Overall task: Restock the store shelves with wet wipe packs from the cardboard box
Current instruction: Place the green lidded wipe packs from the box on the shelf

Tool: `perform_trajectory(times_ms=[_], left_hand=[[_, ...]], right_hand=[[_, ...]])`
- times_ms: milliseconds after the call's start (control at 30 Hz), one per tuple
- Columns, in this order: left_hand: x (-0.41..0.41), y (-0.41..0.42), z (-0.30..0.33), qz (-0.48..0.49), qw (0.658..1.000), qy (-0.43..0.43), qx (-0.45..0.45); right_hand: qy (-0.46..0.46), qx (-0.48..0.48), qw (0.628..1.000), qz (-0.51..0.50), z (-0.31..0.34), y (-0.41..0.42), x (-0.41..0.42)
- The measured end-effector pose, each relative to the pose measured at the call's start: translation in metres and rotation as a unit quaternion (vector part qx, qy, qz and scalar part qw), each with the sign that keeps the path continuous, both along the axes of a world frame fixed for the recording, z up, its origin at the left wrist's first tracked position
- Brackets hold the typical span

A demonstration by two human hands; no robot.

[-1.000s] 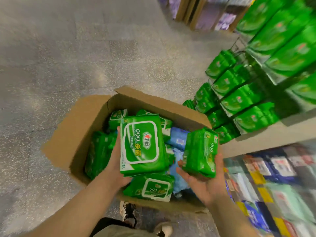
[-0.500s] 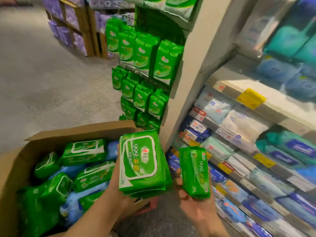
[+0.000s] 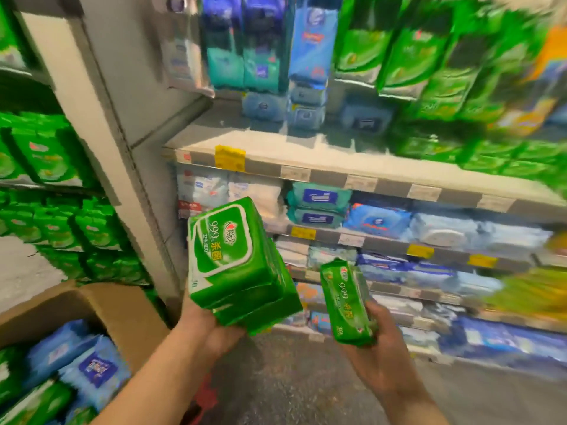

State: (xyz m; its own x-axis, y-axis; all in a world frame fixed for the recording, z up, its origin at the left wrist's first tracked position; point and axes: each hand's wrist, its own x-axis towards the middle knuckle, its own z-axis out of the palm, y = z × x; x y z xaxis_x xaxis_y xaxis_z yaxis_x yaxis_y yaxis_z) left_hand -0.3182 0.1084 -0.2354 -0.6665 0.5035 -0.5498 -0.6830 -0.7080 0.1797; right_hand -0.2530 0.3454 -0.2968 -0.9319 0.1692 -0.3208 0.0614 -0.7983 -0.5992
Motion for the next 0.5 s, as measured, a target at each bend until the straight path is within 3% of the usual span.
perform_trajectory(times_ms=[33,100,200,233,500], left_hand=[[-0.009,0.016,0.021,0.017,0.994,0.105,-0.036],[-0.008,0.052,0.034,0.043,0.978,0.186,-0.088],[-0.026,0.096,0.035,0.003,0.977,0.181,-0.109],[-0.032,0.108,0.039,-0.014,0.976,0.201,-0.077],[-0.102,0.192,0.049,-0.074,0.972,0.213,-0.062]], right_hand=[[-0.008,-0.01,1.0,-0.027,-0.001,0.017,-0.001],[-0.007,-0.026,0.997,-0.07,0.006,0.047,0.001],[0.022,0.023,0.994,-0.106,0.014,0.081,-0.004],[0.026,0.043,0.991,-0.123,0.014,0.094,-0.006],[-0.001,0.067,0.972,-0.224,0.044,0.184,-0.04]])
